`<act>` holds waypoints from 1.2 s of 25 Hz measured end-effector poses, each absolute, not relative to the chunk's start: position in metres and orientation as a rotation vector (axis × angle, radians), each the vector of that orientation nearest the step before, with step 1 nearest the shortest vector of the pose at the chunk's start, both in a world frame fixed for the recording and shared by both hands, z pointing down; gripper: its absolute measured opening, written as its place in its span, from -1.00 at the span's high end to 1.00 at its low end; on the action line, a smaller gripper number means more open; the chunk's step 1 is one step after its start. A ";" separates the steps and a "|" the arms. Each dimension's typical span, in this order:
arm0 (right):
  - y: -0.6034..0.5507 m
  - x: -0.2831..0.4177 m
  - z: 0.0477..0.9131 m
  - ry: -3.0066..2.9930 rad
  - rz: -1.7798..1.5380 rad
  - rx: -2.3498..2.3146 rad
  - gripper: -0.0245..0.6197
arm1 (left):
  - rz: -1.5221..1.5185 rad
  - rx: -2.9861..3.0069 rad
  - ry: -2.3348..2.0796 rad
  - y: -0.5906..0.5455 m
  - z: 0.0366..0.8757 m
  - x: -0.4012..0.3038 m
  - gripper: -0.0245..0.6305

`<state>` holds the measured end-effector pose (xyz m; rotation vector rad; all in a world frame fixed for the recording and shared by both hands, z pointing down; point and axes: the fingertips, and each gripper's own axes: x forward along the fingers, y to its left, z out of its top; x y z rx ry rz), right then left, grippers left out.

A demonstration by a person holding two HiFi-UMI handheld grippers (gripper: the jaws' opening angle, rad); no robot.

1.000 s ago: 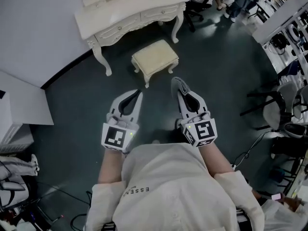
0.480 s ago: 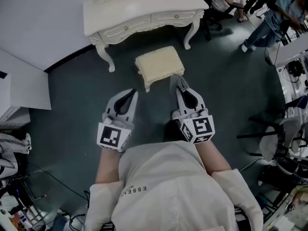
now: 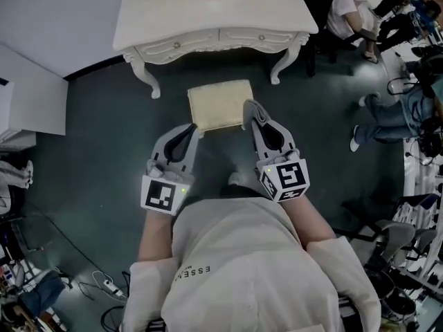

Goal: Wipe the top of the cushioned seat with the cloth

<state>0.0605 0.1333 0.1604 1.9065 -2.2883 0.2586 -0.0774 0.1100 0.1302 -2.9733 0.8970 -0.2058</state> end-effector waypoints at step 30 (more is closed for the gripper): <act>-0.093 0.023 0.485 -2.182 0.788 1.381 0.84 | -0.411 -3.091 1.198 -0.076 0.375 -0.072 0.92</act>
